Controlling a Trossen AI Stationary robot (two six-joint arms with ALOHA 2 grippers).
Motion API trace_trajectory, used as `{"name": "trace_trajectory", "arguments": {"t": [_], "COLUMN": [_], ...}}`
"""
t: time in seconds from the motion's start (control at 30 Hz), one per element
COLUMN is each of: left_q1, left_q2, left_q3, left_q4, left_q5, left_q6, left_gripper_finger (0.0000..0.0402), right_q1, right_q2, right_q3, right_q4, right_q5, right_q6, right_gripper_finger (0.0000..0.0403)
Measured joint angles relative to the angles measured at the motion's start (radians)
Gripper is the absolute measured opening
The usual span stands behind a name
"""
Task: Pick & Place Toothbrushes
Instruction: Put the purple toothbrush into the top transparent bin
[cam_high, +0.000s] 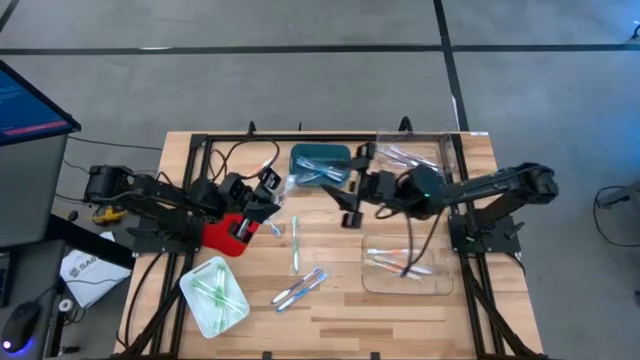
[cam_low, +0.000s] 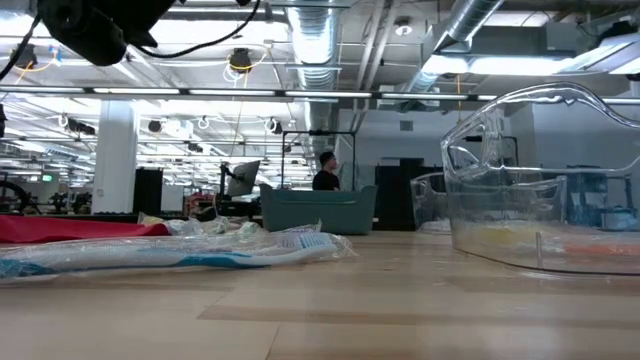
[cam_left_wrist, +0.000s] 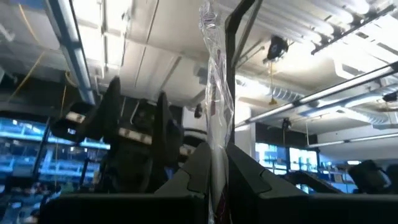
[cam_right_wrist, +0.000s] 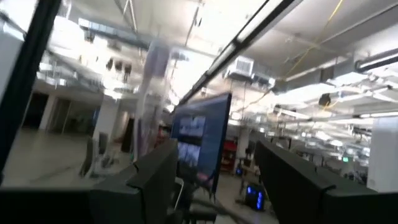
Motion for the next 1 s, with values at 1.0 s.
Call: {"name": "trace_trajectory", "arguments": {"t": [1.0], "left_q1": [-0.002], "left_q2": [-0.065], "left_q3": [0.000], "left_q4": [-0.035], "left_q5": [0.038], "left_q6": [0.082], "left_gripper_finger": [0.0019], "right_q1": [-0.027], "right_q2": [0.256], "right_q3": [0.618], "right_q4": [-0.723], "right_q5": [-0.214], "right_q6": [0.204], "right_gripper_finger": [0.0216]}}
